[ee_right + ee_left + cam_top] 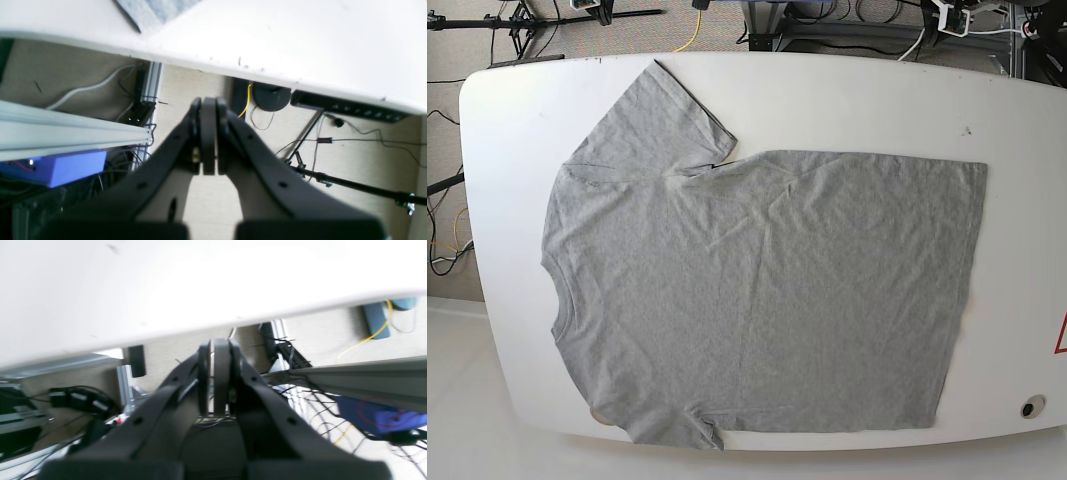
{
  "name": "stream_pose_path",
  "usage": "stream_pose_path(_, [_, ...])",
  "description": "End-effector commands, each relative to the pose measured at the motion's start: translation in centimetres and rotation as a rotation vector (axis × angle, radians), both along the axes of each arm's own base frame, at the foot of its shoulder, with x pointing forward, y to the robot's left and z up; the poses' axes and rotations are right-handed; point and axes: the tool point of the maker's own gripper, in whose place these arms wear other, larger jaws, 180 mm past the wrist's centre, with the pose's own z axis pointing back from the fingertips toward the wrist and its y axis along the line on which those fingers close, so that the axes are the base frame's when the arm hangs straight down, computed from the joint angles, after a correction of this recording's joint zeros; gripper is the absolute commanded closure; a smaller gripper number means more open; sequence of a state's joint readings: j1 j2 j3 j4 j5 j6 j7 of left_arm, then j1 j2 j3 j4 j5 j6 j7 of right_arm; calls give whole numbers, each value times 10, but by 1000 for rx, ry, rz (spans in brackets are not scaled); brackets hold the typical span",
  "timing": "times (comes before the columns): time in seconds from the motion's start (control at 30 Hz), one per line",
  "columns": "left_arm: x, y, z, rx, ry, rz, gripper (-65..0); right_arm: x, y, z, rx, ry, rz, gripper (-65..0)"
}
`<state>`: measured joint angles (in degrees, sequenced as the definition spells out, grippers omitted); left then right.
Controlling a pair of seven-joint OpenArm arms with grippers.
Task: Fold the T-shirt properly
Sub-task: 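Move both grippers down toward the shirt's shoulder corners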
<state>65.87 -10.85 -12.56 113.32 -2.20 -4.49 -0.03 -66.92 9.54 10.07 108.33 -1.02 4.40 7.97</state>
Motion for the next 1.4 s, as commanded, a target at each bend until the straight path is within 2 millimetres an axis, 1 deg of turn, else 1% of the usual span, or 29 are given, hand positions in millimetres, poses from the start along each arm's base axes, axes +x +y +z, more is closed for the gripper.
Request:
stream_pose_path(0.0, [10, 6, 11, 17, -41, 5, 0, 5, -1, 5, -18, -14, 16, 0])
stream_pose_path(0.23, [20, 17, 15, 46, -61, 19, 0, 24, -3, 7, -39, -43, 20, 0])
stream_pose_path(0.3, [24, 16, 15, 46, -65, 18, 0, 29, -6, 6, -38, -46, 14, 0])
stream_pose_path(0.57, [37, 19, 20, 53, -98, 26, 0, 54, -12, 13, -51, -96, 21, 0])
stream_pose_path(0.63, [50, 16, 23, 46, -118, 18, 0, 69, -10, 19, -47, -136, 40, 0])
stream_pose_path(0.9, [75, 12, 36, 47, -181, 9, 0, 96, -14, 30, 20, -202, -12, 0])
stream_pose_path(0.97, [92, 11, 45, 53, -220, -7, 0, 114, -15, 35, 69, -239, -40, 0])
stream_pose_path(1.17, [111, 7, 60, 62, -267, -44, 0, 134, -12, 46, 82, -286, -48, 0])
stream_pose_path(1.23, [116, 8, 63, 70, -273, -62, 0, 141, -11, 50, 76, -303, -42, 0])
stream_pose_path(1.3, [123, 16, 63, 99, -264, -80, 0, 154, -6, 60, 47, -348, -6, 0])
stream_pose_path(1.37, [127, 20, 65, 114, -268, -93, 0, 159, -4, 62, 43, -361, -6, 0])
